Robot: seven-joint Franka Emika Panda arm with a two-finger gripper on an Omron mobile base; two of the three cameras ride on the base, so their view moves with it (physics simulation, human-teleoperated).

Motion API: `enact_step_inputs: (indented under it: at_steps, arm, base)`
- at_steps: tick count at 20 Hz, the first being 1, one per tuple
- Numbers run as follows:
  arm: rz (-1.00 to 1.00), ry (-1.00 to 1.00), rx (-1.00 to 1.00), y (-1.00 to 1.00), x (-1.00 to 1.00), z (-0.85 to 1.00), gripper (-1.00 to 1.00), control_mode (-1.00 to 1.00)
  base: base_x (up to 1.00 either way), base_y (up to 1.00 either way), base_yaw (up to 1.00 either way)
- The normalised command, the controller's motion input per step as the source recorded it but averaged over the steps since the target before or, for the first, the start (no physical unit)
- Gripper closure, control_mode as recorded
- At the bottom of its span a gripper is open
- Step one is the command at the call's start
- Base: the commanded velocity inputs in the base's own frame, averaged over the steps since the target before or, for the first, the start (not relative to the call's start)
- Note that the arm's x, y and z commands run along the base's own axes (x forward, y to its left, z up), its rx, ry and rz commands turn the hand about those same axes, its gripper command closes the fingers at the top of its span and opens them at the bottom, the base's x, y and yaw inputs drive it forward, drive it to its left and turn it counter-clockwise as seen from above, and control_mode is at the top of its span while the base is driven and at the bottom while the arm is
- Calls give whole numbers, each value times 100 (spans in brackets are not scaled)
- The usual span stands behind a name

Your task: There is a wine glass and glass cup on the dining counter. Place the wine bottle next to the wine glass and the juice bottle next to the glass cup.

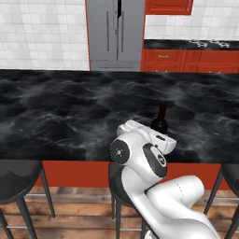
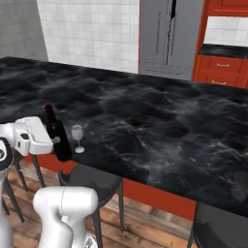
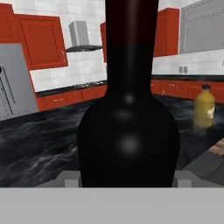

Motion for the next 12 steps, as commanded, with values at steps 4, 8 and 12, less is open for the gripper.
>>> enact_step_inputs:
  at_steps: [4,8,12]
  arm:
    - [34,0,5,-6,1,20,100,-100]
    - [47,10,5,-14,14,11,100,-100]
    - [42,9,0,-24,6,2,100,-100]
  base:
    - [0,0,0]
    - [0,0,0]
    - [0,0,0]
